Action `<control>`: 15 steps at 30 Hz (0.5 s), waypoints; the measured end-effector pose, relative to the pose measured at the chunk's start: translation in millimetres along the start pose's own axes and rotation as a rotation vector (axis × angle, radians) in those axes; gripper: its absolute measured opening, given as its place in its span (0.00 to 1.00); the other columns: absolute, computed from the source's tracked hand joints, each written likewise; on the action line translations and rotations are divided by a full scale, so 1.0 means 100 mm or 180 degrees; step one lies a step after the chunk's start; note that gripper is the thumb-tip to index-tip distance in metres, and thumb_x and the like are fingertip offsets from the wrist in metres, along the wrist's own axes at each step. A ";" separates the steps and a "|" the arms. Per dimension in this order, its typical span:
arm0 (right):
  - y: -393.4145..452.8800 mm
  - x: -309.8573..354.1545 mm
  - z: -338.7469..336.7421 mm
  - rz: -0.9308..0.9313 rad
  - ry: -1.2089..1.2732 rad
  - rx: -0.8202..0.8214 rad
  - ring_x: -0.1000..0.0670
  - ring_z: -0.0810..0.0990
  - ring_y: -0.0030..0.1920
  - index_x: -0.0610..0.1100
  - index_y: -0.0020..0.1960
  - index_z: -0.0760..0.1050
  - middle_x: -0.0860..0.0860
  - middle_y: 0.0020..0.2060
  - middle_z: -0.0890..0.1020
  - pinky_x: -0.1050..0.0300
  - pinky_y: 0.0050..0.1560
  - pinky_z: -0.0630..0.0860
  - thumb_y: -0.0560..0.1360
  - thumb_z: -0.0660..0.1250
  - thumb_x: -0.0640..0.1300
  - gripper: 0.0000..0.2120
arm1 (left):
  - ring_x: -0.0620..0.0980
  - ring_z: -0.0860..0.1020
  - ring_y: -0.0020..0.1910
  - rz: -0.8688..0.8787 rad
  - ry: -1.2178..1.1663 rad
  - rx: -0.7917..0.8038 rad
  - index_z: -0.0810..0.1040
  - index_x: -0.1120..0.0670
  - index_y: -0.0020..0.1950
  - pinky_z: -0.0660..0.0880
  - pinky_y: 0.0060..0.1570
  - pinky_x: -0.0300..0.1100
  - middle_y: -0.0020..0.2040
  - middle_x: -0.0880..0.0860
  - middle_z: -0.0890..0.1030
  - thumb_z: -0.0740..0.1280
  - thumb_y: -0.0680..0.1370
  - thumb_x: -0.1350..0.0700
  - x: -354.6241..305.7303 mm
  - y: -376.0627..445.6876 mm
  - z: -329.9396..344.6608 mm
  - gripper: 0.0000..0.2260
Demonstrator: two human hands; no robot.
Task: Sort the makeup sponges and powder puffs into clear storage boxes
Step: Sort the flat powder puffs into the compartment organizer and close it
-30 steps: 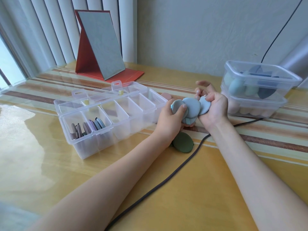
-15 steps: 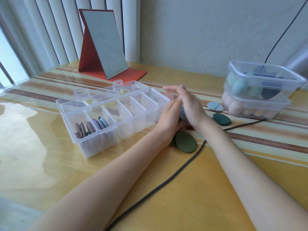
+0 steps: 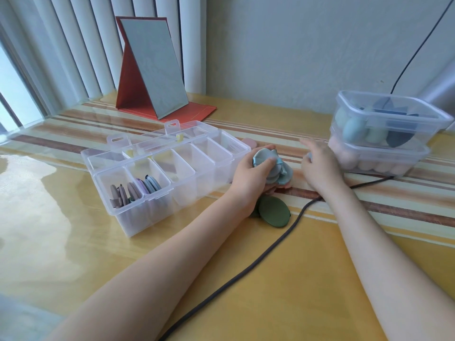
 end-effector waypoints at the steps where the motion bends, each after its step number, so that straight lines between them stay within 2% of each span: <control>1: 0.00 -0.07 0.09 0.0104 -0.0337 0.0215 0.42 0.59 0.75 0.47 0.74 0.66 0.42 0.74 0.65 0.48 0.73 0.60 0.80 0.53 0.39 0.23 | 0.57 0.80 0.54 0.0062 0.0078 0.0018 0.77 0.50 0.56 0.79 0.52 0.53 0.53 0.58 0.80 0.64 0.78 0.58 -0.01 -0.01 0.01 0.08; 3: 0.04 -0.13 0.17 0.0316 -0.0638 0.0359 0.39 0.61 0.73 0.50 0.73 0.67 0.41 0.73 0.66 0.45 0.70 0.62 0.80 0.51 0.41 0.22 | 0.53 0.80 0.52 0.0235 0.0268 0.0059 0.77 0.48 0.56 0.80 0.48 0.44 0.52 0.56 0.80 0.64 0.78 0.58 -0.05 -0.02 0.03 0.09; 6: 0.10 -0.11 0.11 0.0294 -0.0659 0.0006 0.37 0.72 0.62 0.47 0.67 0.72 0.41 0.62 0.77 0.46 0.60 0.71 0.80 0.53 0.37 0.20 | 0.46 0.79 0.49 0.0413 0.0460 0.0102 0.77 0.46 0.55 0.78 0.42 0.34 0.53 0.54 0.79 0.65 0.78 0.57 -0.09 -0.04 0.05 0.09; 8: 0.10 -0.09 0.07 0.0195 -0.0702 -0.0244 0.36 0.76 0.55 0.44 0.64 0.75 0.39 0.55 0.80 0.47 0.54 0.74 0.78 0.55 0.34 0.18 | 0.44 0.78 0.49 0.0426 0.0498 0.0124 0.76 0.45 0.54 0.77 0.40 0.31 0.53 0.52 0.79 0.64 0.78 0.56 -0.10 -0.06 0.05 0.08; 10: 0.08 -0.10 0.02 0.0145 -0.0617 -0.0457 0.37 0.77 0.51 0.41 0.60 0.76 0.38 0.49 0.81 0.48 0.47 0.75 0.77 0.57 0.31 0.16 | 0.43 0.78 0.48 0.0511 0.0658 0.0103 0.76 0.45 0.55 0.76 0.39 0.29 0.52 0.50 0.78 0.64 0.79 0.56 -0.12 -0.09 0.06 0.08; 12: 0.06 -0.11 -0.04 0.0217 -0.0370 -0.0710 0.37 0.78 0.48 0.40 0.58 0.76 0.38 0.47 0.81 0.52 0.41 0.72 0.77 0.57 0.30 0.15 | 0.40 0.77 0.47 0.0792 0.0891 0.0064 0.76 0.49 0.58 0.76 0.40 0.29 0.49 0.46 0.77 0.63 0.79 0.58 -0.18 -0.16 0.08 0.09; 15: -0.03 0.01 -0.16 -0.0060 -0.0130 -0.1206 0.38 0.77 0.49 0.39 0.58 0.75 0.37 0.47 0.81 0.53 0.41 0.68 0.76 0.55 0.29 0.16 | 0.41 0.76 0.50 0.1695 0.1458 0.0073 0.76 0.54 0.61 0.76 0.49 0.37 0.51 0.46 0.78 0.63 0.78 0.62 -0.39 -0.36 0.18 0.12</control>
Point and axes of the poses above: each hand's wrist, its own y-axis towards the middle knuckle, its own z-axis out of the palm, x = y × z, the point moved 7 cm from there along y, towards the middle knuckle
